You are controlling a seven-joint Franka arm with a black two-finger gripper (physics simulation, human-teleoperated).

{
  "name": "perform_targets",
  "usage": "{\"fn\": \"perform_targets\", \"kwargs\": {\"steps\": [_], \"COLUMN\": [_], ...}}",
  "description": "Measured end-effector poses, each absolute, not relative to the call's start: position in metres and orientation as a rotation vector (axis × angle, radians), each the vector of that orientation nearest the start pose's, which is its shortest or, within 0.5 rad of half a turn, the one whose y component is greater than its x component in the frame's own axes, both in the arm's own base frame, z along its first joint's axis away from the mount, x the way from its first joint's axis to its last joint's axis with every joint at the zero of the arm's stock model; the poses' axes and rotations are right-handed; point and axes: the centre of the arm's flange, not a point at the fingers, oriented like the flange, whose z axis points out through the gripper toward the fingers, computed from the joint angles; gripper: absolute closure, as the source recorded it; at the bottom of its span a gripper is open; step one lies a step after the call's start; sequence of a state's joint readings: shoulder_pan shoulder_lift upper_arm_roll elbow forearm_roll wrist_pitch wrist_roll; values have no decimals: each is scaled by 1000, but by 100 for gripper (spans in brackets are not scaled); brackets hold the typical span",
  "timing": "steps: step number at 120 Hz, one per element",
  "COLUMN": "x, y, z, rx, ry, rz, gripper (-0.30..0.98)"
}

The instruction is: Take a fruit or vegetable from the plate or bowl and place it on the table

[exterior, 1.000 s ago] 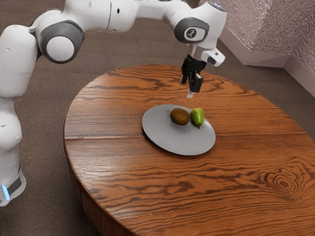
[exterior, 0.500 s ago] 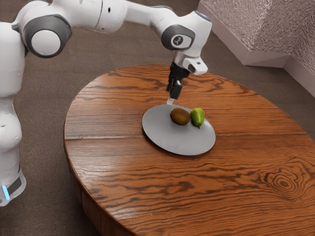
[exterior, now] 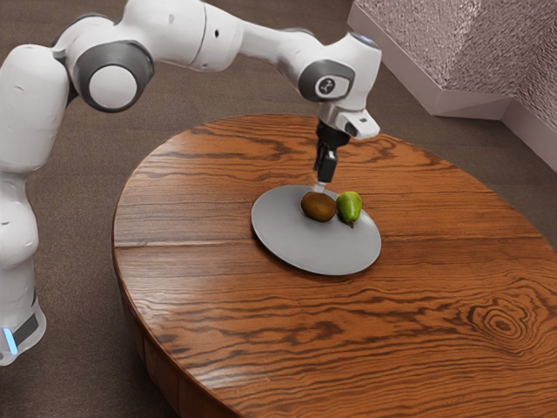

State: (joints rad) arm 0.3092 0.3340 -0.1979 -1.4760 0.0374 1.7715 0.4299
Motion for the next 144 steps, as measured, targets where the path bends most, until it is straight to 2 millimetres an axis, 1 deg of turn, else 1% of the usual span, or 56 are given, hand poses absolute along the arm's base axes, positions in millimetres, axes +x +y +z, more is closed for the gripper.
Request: {"fn": "perform_targets", "kwargs": {"steps": [18, 44, 64, 82, 96, 129, 144], "x": [661, 665, 667, 666, 663, 659, 657], "y": [86, 84, 74, 68, 64, 62, 62], "z": [484, 475, 469, 465, 456, 446, 437], "rx": [-3137, -3156, -3163, -3168, -3176, -3189, -3200], "ry": [539, 552, 585, 604, 614, 620, 617], "rz": [2, 0, 8, 17, 47, 79, 102], "gripper": [0, 0, 0, 0, 0, 0, 0]}}
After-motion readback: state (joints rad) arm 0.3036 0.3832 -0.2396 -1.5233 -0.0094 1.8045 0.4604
